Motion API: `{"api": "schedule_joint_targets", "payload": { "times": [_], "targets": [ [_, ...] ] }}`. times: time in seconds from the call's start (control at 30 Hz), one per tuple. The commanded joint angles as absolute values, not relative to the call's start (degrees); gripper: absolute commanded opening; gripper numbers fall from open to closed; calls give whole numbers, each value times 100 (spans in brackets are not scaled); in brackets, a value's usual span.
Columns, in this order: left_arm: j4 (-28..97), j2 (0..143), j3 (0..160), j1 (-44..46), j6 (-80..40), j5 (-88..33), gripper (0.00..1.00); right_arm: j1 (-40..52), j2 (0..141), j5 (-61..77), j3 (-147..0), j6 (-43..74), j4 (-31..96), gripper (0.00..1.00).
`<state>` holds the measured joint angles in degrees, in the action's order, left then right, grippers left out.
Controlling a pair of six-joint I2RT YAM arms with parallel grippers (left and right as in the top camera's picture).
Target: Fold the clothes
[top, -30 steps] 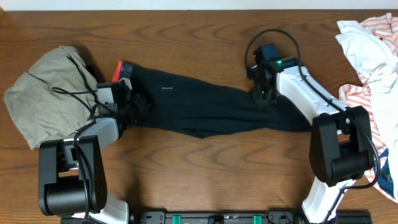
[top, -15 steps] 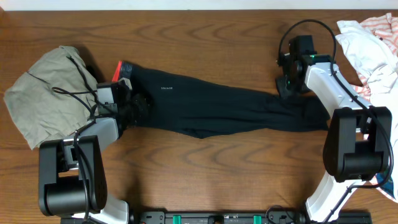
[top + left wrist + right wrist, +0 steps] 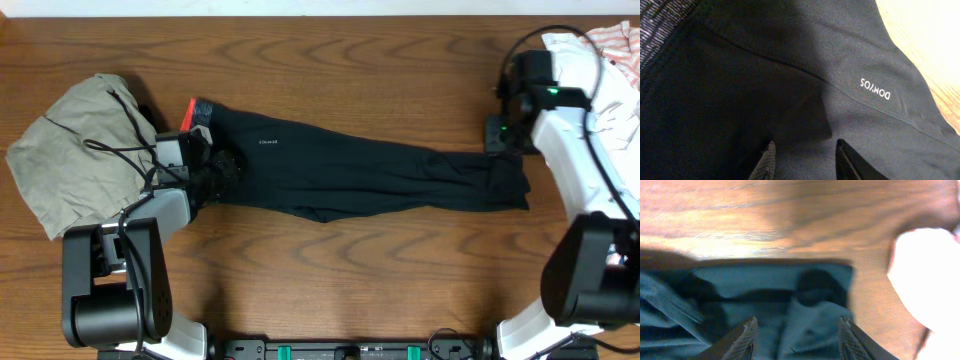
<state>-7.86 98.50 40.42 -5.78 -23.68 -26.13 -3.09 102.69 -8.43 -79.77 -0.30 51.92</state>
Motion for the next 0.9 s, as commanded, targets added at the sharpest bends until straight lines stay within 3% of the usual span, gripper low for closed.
{"api": "schedule_joint_targets", "payload": {
  "times": [0.0, 0.4, 0.47, 0.6, 0.87],
  "targets": [
    [-626, 9911, 3962, -598, -2268, -2322, 40, -530, 10278, -690, -7981, 187, 5367, 50],
    [-558, 9911, 3962, -598, -2270, -2324, 40, -642, 11118, -659, -7979, -30, 5192, 49],
    [-532, 9911, 3962, -598, -2270, -2327, 40, -642, 11255, -659, -7979, -27, 5133, 42],
    [-493, 9911, 3962, -598, -2270, -2327, 40, -644, 11349, -661, -7979, -25, 4991, 1],
    [-493, 9911, 3962, -598, -2270, -2327, 41, -904, 10860, -1221, -8023, 1347, 5210, 1]
  ]
}}
